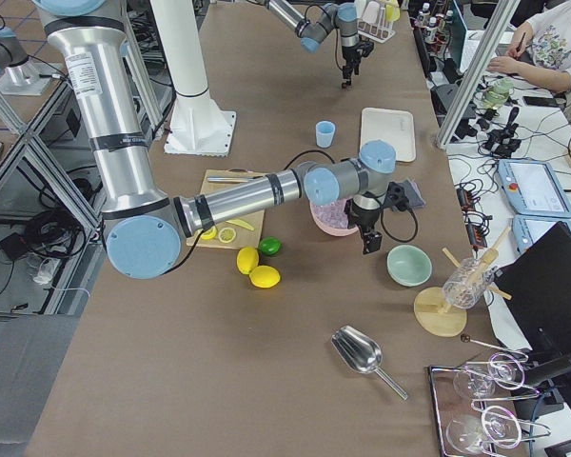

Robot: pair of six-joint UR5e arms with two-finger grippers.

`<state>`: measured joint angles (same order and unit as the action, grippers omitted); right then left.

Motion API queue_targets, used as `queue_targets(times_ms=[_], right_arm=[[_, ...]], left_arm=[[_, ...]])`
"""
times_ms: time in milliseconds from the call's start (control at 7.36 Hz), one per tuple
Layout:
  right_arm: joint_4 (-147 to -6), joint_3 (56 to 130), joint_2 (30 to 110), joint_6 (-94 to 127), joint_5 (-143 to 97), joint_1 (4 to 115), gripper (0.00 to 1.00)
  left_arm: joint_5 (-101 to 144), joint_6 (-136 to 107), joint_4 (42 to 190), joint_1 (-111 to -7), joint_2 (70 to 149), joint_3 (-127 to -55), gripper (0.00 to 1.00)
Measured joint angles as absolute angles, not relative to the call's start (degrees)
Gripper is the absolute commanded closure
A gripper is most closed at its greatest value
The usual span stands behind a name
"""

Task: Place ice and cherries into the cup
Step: 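Grasp the dark cherry with the left gripper and lift it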

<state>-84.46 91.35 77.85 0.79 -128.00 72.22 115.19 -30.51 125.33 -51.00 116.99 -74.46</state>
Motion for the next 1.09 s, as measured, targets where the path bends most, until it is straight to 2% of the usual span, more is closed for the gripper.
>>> queue_targets(times_ms=[136, 272, 543, 815, 951, 1086], right_arm=[[-79.71, 88.8, 78.76, 0.78, -128.35, 72.59, 0.01], [-77.64, 87.79, 79.1, 0.81, -128.52, 72.76, 0.01], [-76.6, 87.46, 79.36, 0.8, -129.03, 73.23, 0.01], [-76.46, 87.49, 79.83, 0.66, -130.09, 73.98, 0.01], [-76.41, 87.55, 80.12, 0.61, -130.45, 74.21, 0.01], [-76.39, 87.59, 80.25, 0.6, -130.59, 74.3, 0.01]], left_arm=[[115.19, -31.01, 125.39, -50.82, 116.91, -74.52, 0.15], [115.16, -31.36, 125.41, -50.62, 116.85, -74.5, 0.31], [115.11, -33.32, 125.42, -49.53, 116.92, -74.43, 0.54], [115.13, -34.64, 125.48, -48.91, 116.9, -74.63, 0.91], [115.12, -34.85, 125.5, -48.86, 116.88, -74.66, 1.0], [115.1, -35.39, 125.46, -48.85, 116.96, -74.84, 1.0]])
